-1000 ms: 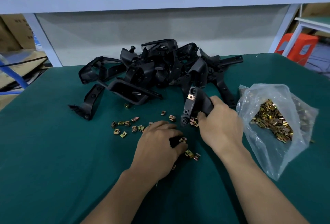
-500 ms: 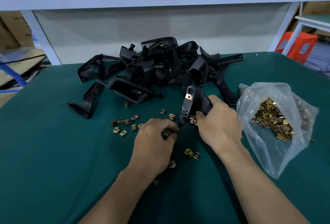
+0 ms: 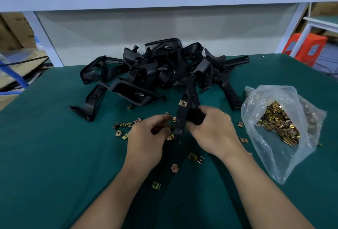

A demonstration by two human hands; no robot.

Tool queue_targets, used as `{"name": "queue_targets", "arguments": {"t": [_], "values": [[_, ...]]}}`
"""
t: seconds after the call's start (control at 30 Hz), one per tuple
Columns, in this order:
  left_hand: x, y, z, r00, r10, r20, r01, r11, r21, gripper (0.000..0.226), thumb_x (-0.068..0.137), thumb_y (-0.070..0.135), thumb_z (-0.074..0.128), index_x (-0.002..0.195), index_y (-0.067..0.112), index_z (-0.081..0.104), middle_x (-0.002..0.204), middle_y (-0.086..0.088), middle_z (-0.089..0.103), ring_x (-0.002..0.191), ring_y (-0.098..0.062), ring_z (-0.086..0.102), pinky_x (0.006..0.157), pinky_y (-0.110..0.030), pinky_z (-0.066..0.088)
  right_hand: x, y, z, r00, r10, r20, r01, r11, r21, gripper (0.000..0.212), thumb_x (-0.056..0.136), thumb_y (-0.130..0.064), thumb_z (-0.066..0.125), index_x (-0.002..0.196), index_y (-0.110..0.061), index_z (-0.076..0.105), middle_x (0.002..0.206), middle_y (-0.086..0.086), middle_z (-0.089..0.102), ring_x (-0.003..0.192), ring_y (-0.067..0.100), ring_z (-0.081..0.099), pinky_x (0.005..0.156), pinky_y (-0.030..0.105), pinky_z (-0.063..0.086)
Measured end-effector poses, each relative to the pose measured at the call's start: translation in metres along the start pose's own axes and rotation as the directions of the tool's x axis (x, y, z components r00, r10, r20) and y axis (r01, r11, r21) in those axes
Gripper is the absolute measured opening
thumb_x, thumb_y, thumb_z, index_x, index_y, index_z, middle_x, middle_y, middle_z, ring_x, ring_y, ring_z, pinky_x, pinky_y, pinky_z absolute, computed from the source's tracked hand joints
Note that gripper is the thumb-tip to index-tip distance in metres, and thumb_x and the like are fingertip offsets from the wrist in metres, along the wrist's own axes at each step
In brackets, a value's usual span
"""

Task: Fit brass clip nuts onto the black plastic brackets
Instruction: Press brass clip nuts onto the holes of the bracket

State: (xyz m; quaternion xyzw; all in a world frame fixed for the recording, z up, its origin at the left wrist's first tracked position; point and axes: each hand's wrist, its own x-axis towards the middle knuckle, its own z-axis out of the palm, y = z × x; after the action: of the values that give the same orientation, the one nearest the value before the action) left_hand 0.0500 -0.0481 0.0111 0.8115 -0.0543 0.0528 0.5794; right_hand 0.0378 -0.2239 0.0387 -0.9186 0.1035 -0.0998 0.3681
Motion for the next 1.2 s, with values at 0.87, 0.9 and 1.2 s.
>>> {"name": "queue_targets", "arguments": {"t": [0.87,0.9,1.2], "values": [[0.004,0.001,-0.009,0.992,-0.046,0.121,0.076,0.962,-0.261,0.033,0.085,-0.007,0.074,0.077,0.024,0.082,0.078,-0.009,0.078,0.070,-0.028,0.072,0.068,-0.034,0.056,-0.014,-0.015,0.017,0.964,-0.254,0.075,0.245,0.963,0.110,0.012,0.072,-0.027,0.076,0.069,-0.024,0.065,0.055,-0.004,0.061,0.051,0.015,0.052,0.046,0.024,0.037],[0.003,0.002,-0.008,0.992,-0.058,0.116,0.086,0.962,-0.259,0.032,0.084,-0.008,0.073,0.079,0.022,0.082,0.076,-0.008,0.078,0.066,-0.023,0.072,0.062,-0.028,0.055,-0.015,-0.015,0.017,0.959,-0.275,0.060,0.269,0.958,0.103,0.011,0.071,-0.026,0.075,0.069,-0.023,0.064,0.056,-0.004,0.060,0.053,0.015,0.052,0.047,0.024,0.037],[0.004,0.006,-0.010,0.983,-0.127,0.136,0.170,0.911,-0.377,0.019,0.091,-0.008,0.067,0.099,0.005,0.077,0.081,-0.016,0.077,0.066,-0.021,0.070,0.060,-0.026,0.057,-0.014,-0.018,0.012,0.931,-0.363,0.036,0.355,0.925,0.136,0.011,0.069,-0.034,0.058,0.073,-0.025,0.063,0.058,-0.004,0.059,0.058,0.020,0.051,0.052,0.038,0.044]]}}
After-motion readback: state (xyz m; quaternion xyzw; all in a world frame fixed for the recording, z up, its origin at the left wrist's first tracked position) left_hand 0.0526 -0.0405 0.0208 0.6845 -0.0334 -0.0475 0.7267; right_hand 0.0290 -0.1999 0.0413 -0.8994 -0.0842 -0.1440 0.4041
